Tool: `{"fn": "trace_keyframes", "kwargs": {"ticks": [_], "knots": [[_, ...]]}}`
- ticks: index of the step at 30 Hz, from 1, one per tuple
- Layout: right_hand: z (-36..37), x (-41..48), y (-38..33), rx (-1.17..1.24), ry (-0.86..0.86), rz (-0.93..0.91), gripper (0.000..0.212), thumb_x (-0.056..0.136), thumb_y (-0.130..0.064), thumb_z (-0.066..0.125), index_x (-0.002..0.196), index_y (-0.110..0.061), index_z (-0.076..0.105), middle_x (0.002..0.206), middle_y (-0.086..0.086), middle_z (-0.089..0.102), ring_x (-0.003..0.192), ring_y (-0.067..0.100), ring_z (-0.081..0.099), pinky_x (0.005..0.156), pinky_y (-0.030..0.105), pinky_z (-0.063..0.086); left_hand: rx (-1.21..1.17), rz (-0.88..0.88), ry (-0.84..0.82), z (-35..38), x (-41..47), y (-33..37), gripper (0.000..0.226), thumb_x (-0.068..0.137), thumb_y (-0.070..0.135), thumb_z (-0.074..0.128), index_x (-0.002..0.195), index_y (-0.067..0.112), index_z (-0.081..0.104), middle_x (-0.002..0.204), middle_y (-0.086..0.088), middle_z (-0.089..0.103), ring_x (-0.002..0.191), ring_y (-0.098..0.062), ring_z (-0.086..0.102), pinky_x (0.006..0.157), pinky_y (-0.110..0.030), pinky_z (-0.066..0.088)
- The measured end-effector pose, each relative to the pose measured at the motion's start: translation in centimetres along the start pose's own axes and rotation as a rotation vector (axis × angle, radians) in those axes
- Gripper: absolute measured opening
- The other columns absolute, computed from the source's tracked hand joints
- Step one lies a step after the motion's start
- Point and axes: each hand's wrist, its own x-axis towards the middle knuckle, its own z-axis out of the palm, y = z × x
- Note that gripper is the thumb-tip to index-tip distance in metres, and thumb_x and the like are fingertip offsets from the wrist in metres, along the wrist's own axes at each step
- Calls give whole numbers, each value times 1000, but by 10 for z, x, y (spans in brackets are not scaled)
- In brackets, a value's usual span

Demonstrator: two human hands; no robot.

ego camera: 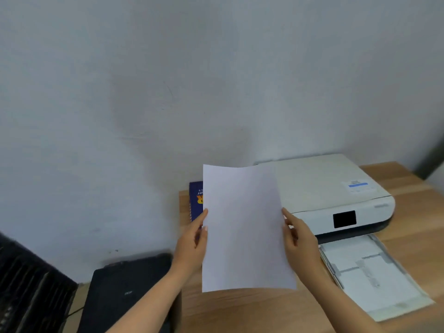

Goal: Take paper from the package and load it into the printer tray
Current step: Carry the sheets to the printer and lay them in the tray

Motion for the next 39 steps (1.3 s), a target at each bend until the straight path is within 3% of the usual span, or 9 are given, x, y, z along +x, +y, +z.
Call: {"fn": "trace_keyframes", "kwargs": {"ticks": [3, 6, 8, 11, 16, 18, 22, 26, 39], "knots": [[-16, -8, 14, -61, 7, -21, 44, 91, -1, 50, 131, -20, 52, 102, -2, 59, 83, 9, 57, 72, 3, 40, 6, 31, -29, 15, 1, -10, 43, 96, 16, 48, 131, 41, 44, 125, -13, 57, 84, -7, 58, 68, -14, 50], [-35, -17, 29, -120, 5, -29, 41, 89, 4, 51, 122, -17, 61, 111, -3, 58, 92, 7, 57, 77, 3, 41, 13, 36, -56, 34, -6, -8, 43, 95, 18, 51, 128, 46, 47, 100, 17, 55, 83, -5, 57, 71, -39, 58], [-47, -25, 38, -180, 10, -23, 38, 89, 6, 51, 115, -15, 67, 112, -4, 55, 98, 8, 56, 79, 0, 39, 21, 57, -64, 46, -14, -1, 39, 94, 11, 53, 130, 29, 51, 78, 19, 45, 70, 6, 51, 62, -24, 49], [-69, -33, 52, -222, 22, -19, 35, 89, 7, 50, 111, -12, 69, 115, -4, 52, 101, 10, 54, 79, -1, 38, -15, 50, -121, 66, -23, 16, 36, 95, 14, 50, 130, 25, 50, 68, 6, 48, 56, 0, 46, 52, -11, 39], [-118, -37, 70, -190, 56, -19, 36, 88, 8, 51, 108, -15, 70, 111, -6, 54, 99, -11, 52, 79, 2, 41, -34, 34, -126, 110, -32, 38, 37, 95, 13, 50, 128, 32, 49, 93, 16, 54, 77, 9, 54, 71, -10, 44], [-141, -36, 80, -176, 57, -23, 35, 88, 8, 51, 108, -14, 70, 109, -6, 54, 95, -1, 56, 77, 1, 40, -23, 40, -132, 131, -37, 49, 38, 96, 15, 50, 129, 34, 48, 100, 19, 57, 83, 6, 55, 71, -15, 45], [-191, -31, 107, -113, 47, -32, 33, 87, 8, 52, 107, -12, 70, 109, -6, 55, 95, 10, 55, 75, 0, 40, -43, 24, -86, 181, -55, 82, 37, 96, 13, 50, 129, 29, 50, 102, -7, 64, 85, -20, 60, 69, -25, 51], [-247, -26, 138, -57, 17, -44, 32, 88, 6, 52, 107, -13, 69, 106, -11, 54, 96, 7, 55, 74, 1, 40, -78, 12, -42, 241, -79, 109, 38, 95, 11, 50, 129, 28, 51, 121, 6, 61, 105, -6, 60, 89, -25, 52], [-338, -24, 200, 4, -30, 10, 36, 91, -4, 53, 120, -24, 60, 96, -8, 61, 83, 6, 57, 67, 14, 47, -154, -122, 17, 341, -125, 155, 46, 96, 8, 48, 138, 24, 40, 120, 8, 58, 82, 6, 63, 64, -9, 47]]}}
